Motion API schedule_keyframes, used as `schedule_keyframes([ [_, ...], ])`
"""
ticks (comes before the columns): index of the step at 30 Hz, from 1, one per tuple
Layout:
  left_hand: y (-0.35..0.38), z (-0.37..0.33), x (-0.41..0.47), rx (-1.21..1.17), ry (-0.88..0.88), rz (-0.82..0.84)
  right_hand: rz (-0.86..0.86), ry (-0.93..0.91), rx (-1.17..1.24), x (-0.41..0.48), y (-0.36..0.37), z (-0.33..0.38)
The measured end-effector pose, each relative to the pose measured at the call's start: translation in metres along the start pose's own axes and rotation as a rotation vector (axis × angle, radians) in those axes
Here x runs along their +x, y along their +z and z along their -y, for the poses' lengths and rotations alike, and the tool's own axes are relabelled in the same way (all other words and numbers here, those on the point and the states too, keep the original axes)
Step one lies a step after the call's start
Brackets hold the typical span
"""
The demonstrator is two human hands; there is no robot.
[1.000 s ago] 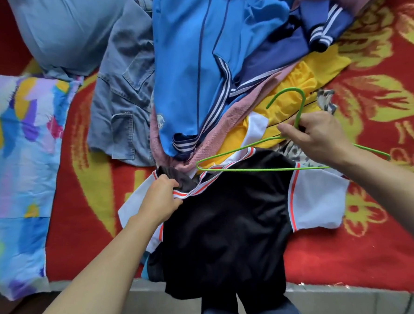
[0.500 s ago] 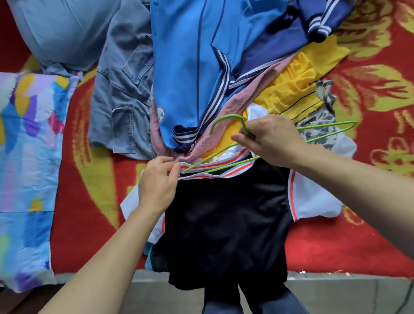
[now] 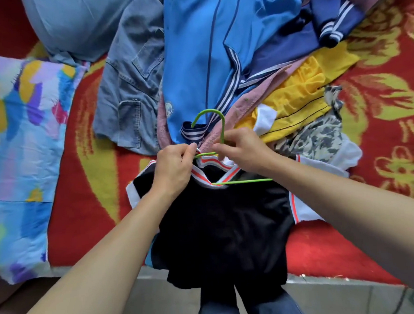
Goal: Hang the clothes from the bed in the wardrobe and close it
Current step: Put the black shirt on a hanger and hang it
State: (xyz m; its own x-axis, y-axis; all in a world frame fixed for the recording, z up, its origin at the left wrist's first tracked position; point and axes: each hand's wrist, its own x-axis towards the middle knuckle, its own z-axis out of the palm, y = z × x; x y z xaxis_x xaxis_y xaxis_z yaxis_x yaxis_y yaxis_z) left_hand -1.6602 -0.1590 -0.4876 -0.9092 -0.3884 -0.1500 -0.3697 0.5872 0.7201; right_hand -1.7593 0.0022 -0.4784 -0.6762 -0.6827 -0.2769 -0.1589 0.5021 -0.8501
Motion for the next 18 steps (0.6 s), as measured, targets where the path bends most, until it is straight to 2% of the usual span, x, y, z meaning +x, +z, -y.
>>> schedule_keyframes([
  [2, -0.004, 0.01, -0.002, 0.017, -0.016, 0.007, 0.041, 0.1, 0.192, 0.005, -0.003, -0.012],
  [4, -0.01, 0.021, -0.003, 0.037, -0.058, -0.015, 0.041, 0.123, 0.112, 0.004, -0.014, -0.033],
  [7, -0.009, 0.027, -0.006, -0.002, -0.106, -0.017, -0.03, 0.152, -0.145, -0.01, -0.029, -0.063],
  [9, -0.002, 0.021, -0.006, -0.073, -0.089, 0.03, -0.087, 0.154, -0.142, -0.016, -0.026, -0.067],
  [12, 0.009, 0.011, -0.005, -0.064, -0.053, 0.081, 0.013, 0.113, -0.078, -0.013, -0.004, -0.057],
  [14, 0.008, 0.017, -0.005, 0.05, -0.01, 0.063, 0.061, 0.246, 0.123, -0.008, -0.003, -0.052],
  [16, 0.003, 0.029, -0.009, 0.131, -0.006, 0.054, 0.014, 0.449, 0.364, -0.003, -0.015, -0.054],
  [17, 0.001, 0.036, -0.012, 0.138, -0.018, 0.049, -0.017, 0.524, 0.364, -0.001, -0.02, -0.056],
  [18, 0.0, 0.04, -0.015, 0.131, -0.028, 0.044, -0.034, 0.577, 0.246, 0.002, -0.024, -0.061],
])
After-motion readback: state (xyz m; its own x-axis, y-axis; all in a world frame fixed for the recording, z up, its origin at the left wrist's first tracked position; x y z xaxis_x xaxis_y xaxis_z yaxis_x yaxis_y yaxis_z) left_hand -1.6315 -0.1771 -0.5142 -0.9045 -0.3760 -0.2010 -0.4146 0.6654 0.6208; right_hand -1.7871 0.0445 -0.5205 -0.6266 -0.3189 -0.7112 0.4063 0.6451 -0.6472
